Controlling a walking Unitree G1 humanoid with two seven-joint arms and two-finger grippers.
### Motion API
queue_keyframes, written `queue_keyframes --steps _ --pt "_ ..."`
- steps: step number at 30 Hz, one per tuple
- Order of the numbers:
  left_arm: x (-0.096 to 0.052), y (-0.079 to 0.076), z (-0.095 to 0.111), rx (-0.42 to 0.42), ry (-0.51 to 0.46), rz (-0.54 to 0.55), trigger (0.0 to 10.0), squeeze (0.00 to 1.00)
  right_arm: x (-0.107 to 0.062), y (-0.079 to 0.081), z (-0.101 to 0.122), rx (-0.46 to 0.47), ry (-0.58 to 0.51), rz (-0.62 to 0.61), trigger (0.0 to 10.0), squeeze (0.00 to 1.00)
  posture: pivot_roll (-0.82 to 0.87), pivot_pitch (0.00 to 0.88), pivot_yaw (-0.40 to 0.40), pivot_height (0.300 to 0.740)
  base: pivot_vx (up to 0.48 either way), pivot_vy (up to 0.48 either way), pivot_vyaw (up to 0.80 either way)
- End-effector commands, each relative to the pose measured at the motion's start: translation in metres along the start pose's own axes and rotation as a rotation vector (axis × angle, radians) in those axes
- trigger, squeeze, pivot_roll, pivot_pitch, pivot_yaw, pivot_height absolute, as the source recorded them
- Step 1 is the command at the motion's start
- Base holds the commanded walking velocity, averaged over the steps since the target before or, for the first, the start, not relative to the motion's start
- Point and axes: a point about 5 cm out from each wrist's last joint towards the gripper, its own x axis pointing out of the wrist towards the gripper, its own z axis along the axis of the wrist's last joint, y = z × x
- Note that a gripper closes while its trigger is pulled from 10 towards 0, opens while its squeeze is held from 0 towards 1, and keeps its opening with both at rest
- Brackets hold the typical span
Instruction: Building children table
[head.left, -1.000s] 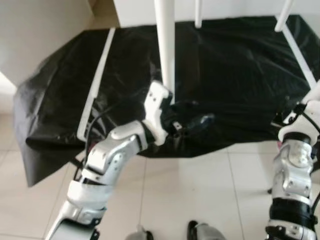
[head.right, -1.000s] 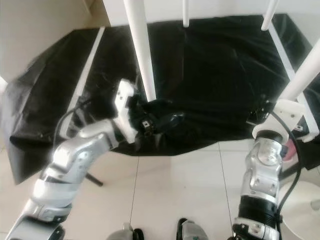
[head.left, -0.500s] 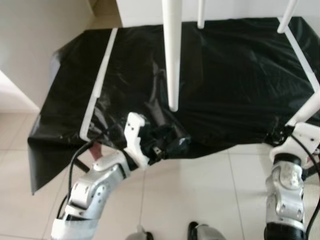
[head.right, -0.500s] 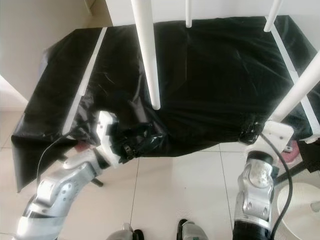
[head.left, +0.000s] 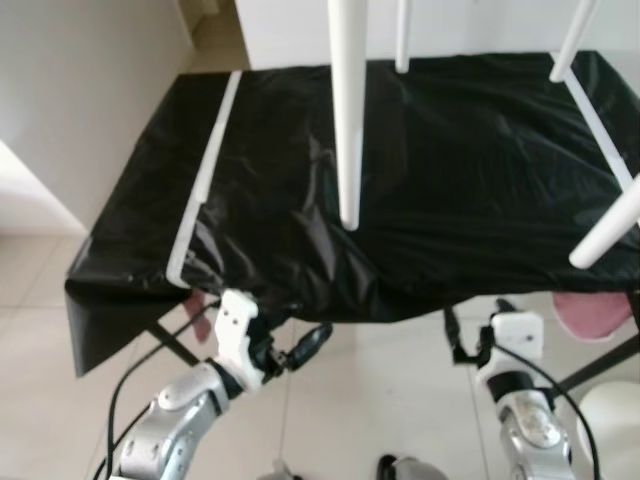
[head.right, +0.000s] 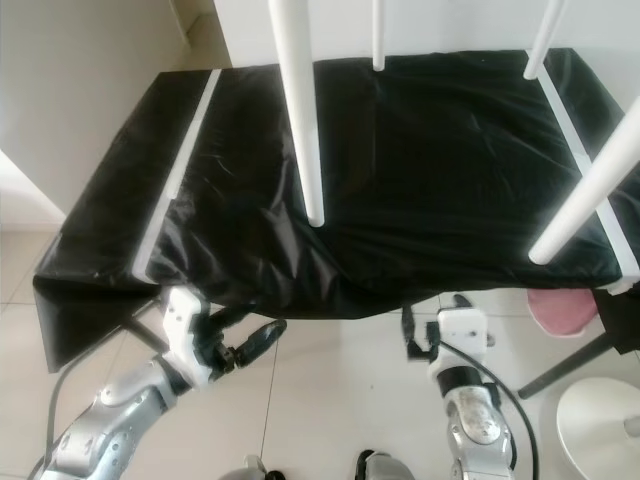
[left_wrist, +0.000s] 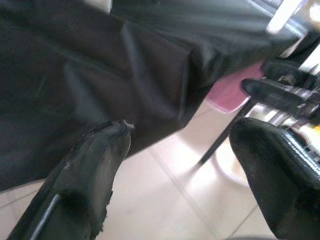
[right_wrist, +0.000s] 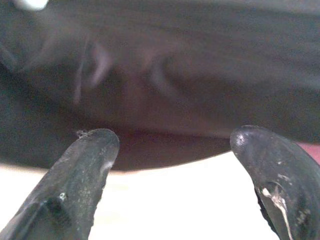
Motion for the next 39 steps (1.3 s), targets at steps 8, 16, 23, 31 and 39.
queue_keyframes --steps 8,16,23,31,39 --pt "-0.018 0.017 -0.065 0.014 0.198 0.152 10.0 0.00 -0.009 -0.007 -0.051 -0.048 0.185 0.026 10.0 0.00 0.05 0.055 0.037 0.740 0.000 0.000 0.00" --pt "-0.028 0.030 -0.111 -0.060 0.403 0.310 10.0 0.00 -0.012 -0.001 -0.089 -0.013 0.380 0.034 10.0 0.00 0.05 0.028 0.042 0.740 0.000 0.000 0.00" --pt "-0.033 0.037 -0.139 -0.142 0.516 0.482 10.0 0.00 -0.031 0.007 -0.125 0.001 0.618 0.013 10.0 0.00 0.06 0.002 0.040 0.740 0.000 0.000 0.00" --pt "-0.046 0.030 -0.160 -0.300 0.588 0.603 10.0 0.00 -0.047 0.015 -0.142 -0.009 0.782 0.008 10.0 0.00 0.04 0.000 0.052 0.740 0.000 0.000 0.00" --pt "-0.074 0.013 -0.187 -0.387 0.732 0.731 10.0 0.00 -0.069 0.019 -0.156 0.036 0.910 -0.032 10.0 0.00 0.02 0.000 0.050 0.740 0.000 0.000 0.00"
